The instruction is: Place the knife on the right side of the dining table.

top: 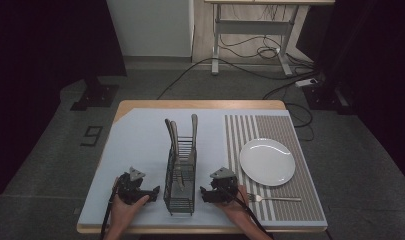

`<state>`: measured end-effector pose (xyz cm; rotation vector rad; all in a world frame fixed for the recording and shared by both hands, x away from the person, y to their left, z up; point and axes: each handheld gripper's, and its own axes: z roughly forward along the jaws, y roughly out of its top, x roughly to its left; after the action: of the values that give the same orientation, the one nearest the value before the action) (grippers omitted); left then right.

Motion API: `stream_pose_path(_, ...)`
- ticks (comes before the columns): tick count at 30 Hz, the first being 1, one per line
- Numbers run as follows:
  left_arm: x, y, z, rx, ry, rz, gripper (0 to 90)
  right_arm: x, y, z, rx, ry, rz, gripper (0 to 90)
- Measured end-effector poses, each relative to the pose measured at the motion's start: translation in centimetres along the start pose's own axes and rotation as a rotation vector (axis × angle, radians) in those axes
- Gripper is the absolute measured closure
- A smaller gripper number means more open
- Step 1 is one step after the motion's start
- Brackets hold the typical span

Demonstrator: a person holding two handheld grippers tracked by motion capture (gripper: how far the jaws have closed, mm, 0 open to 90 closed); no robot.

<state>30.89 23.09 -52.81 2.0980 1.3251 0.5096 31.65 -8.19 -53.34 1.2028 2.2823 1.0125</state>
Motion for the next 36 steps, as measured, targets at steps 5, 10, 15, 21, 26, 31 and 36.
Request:
stream_pose_path(5,0.0,0.0,0.0,-0.003,0.001,0.001,1.3,0.0,0.0,-0.1,-0.006,0.013,0.001,15.7)
stream_pose_path(10,0.0,0.0,0.0,0.0,0.0,0.001,1.2,-0.2,-0.1,-0.4,-0.03,0.011,0.032,18.6)
stream_pose_path(15,0.0,-0.1,-0.1,-0.004,-0.001,0.001,1.7,-0.6,0.4,-2.2,-0.108,0.03,0.078,21.3)
stream_pose_path(21,0.0,-0.4,-0.5,-0.002,-0.016,0.019,3.7,-2.0,1.5,-3.6,-0.161,0.074,0.12,21.0)
stream_pose_path(26,0.0,-0.6,-0.6,-0.004,-0.019,0.021,3.7,-3.2,2.5,-5.0,-0.206,0.098,0.14,19.6)
stream_pose_path(31,0.0,-0.6,-0.6,-0.008,-0.018,0.02,3.8,-4.2,3.9,-6.4,-0.257,0.126,0.16,19.1)
stream_pose_path(36,0.0,-0.7,-0.6,-0.009,-0.018,0.022,3.9,-4.7,6.1,-6.5,-0.275,0.172,0.146,20.2)
